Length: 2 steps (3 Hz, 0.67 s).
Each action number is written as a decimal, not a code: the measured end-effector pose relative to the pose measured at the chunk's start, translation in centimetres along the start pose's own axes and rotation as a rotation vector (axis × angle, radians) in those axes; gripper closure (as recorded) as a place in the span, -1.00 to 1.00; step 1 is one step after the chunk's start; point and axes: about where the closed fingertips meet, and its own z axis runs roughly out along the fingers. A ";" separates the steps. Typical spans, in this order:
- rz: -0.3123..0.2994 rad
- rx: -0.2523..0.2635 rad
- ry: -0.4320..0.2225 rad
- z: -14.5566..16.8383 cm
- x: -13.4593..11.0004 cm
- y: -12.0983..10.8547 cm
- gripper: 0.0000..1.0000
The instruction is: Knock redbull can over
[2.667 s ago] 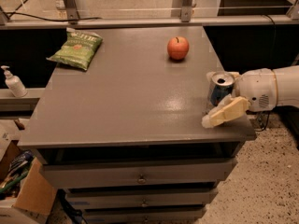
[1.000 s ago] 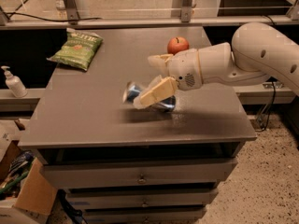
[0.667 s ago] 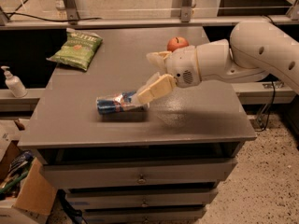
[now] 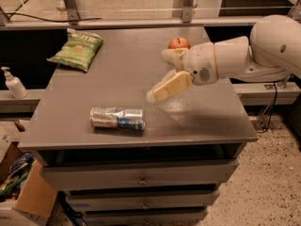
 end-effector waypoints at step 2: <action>-0.008 0.090 0.026 -9.0 1.5 -2.5 -1.00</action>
Offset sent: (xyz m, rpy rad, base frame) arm 0.0061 -0.1081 0.0212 -0.0375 -0.0436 -0.1038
